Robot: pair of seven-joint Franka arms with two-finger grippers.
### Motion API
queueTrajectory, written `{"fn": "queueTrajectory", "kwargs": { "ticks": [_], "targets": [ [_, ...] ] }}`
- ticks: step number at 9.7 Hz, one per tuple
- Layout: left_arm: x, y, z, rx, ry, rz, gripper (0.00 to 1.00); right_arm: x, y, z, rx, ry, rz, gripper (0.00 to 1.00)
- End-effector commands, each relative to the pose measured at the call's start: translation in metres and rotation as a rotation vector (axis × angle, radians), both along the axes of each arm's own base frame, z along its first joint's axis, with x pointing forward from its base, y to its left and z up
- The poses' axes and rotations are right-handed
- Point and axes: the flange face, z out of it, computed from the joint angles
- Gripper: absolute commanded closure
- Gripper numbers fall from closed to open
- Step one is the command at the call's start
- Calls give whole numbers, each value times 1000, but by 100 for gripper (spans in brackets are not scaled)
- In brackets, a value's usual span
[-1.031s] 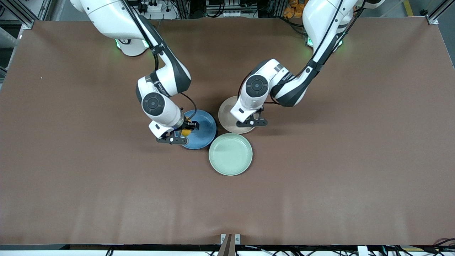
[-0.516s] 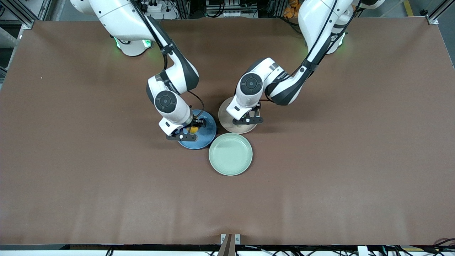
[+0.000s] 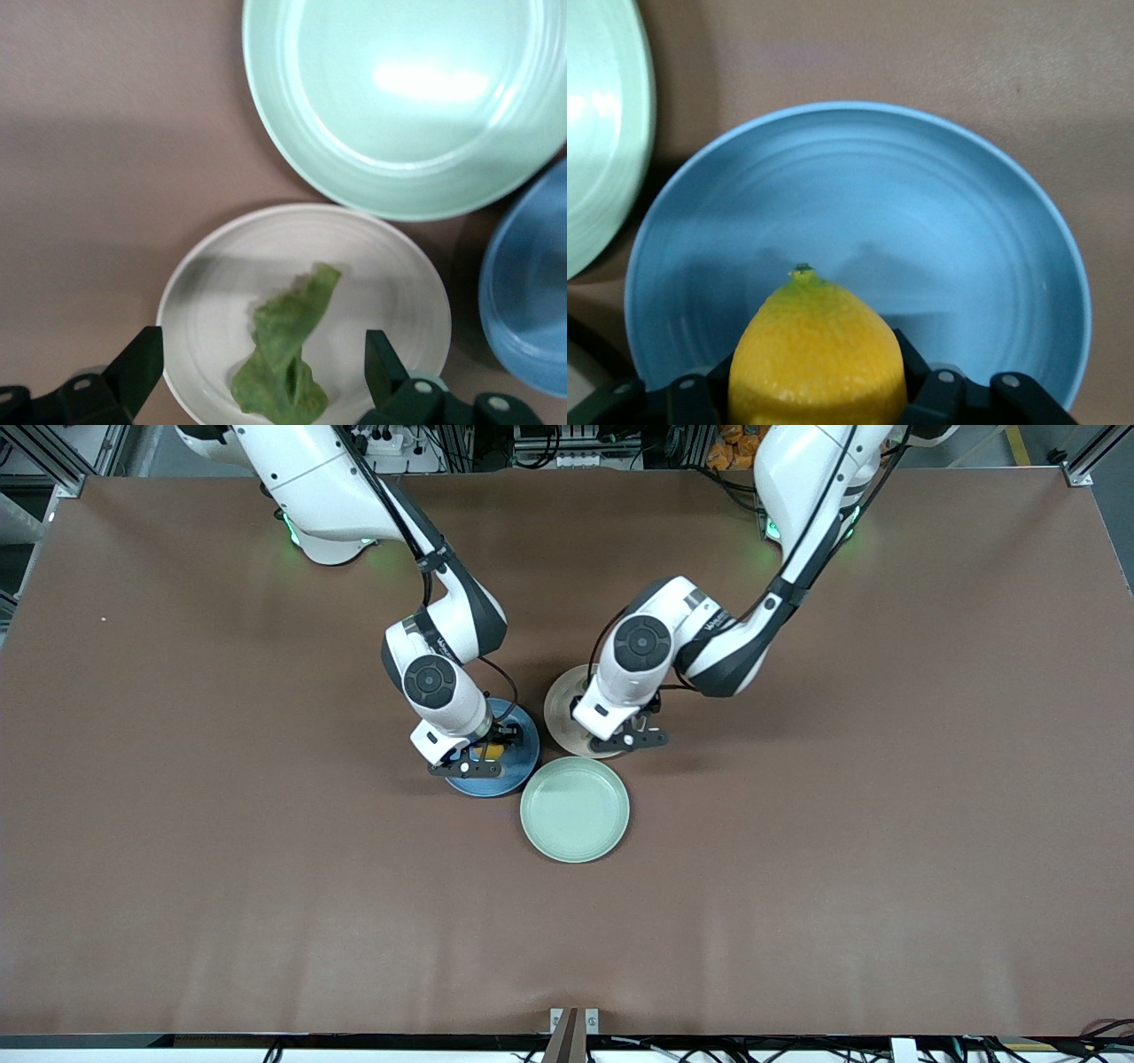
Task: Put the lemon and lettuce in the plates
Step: 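Open the left gripper over the beige plate while the right releases the lemon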
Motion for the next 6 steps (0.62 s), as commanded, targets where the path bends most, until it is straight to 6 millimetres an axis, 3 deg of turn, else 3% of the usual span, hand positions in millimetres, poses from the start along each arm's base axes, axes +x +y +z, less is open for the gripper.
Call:
{"fn": "queueTrajectory", "kwargs": {
  "ticks": [1,3,6],
  "targets": [
    [22,24,16,26,-50,3,0,3,4,-7,2,-19,4,44],
    [37,42,18,44,-76,-27,0,1,6,-13,0,-23,13,32],
    [65,84,16,40,-79,-69,0,3,3,-16,-6,-25,15,1]
  ]
}}
